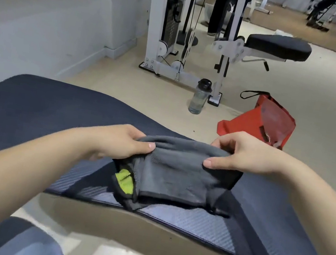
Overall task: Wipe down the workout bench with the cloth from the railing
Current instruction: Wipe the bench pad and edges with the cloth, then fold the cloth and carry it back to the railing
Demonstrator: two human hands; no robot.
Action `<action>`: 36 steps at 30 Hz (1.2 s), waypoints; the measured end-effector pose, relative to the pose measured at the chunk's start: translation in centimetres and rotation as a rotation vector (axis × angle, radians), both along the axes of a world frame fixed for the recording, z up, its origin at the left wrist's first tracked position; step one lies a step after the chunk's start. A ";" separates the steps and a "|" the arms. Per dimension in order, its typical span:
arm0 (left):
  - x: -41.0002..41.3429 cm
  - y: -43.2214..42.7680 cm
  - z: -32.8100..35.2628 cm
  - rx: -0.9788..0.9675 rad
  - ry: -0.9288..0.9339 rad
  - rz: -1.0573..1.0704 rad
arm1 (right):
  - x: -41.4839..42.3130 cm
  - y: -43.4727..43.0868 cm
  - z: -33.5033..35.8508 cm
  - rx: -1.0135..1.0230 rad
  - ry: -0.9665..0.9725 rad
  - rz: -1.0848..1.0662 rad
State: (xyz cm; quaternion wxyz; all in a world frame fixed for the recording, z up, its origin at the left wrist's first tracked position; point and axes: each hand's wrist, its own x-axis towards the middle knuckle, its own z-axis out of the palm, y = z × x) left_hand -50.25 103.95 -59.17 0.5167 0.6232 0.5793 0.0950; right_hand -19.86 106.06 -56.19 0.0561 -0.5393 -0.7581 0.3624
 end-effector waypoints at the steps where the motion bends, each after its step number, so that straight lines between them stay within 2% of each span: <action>1: 0.6 1.4 -1.2 0.047 0.122 -0.033 | 0.2 1.2 -1.7 -0.007 -0.034 -0.035; 4: 2.7 5.2 -3.3 0.128 0.433 -0.209 | 0.6 4.6 -5.6 0.039 -0.190 -0.083; 7: 4.5 7.4 -3.9 0.187 0.625 -0.336 | 0.6 6.6 -5.8 -0.046 -0.119 -0.111; 8: 4.8 7.8 -3.7 0.164 0.615 -0.345 | 0.8 6.9 -5.2 -0.084 -0.083 -0.135; 10: 5.0 8.4 -2.7 0.045 0.475 -0.301 | 1.1 6.7 -3.2 -0.151 0.026 -0.207; 13: 5.1 8.4 1.0 -0.182 0.159 -0.156 | 2.6 5.9 1.6 -0.375 0.406 -0.477; 14: 5.2 8.3 2.6 -0.205 0.104 -0.145 | 3.4 5.5 3.9 -0.461 0.511 -0.556; 17: 6.6 7.6 8.5 -0.133 0.143 -0.230 | 6.4 4.4 12.1 -0.665 0.717 -0.631; 19: 8.4 7.3 13.9 -0.112 0.140 -0.204 | 8.7 3.2 18.0 -0.708 0.796 -0.636; 23: 13.3 6.6 27.0 -0.208 -0.122 0.023 | 13.7 0.0 30.4 -0.601 0.897 -0.741; 27: 18.4 4.9 38.1 -0.258 -0.315 0.086 | 18.1 -4.3 41.2 -0.320 0.807 -0.935; 30: 21.9 3.4 43.4 -0.238 -0.367 0.046 | 20.1 -8.3 46.0 -0.161 0.723 -1.100; 36: 28.3 -0.2 49.4 -0.282 -0.504 -0.074 | 21.2 -19.3 50.6 -0.016 0.873 -1.544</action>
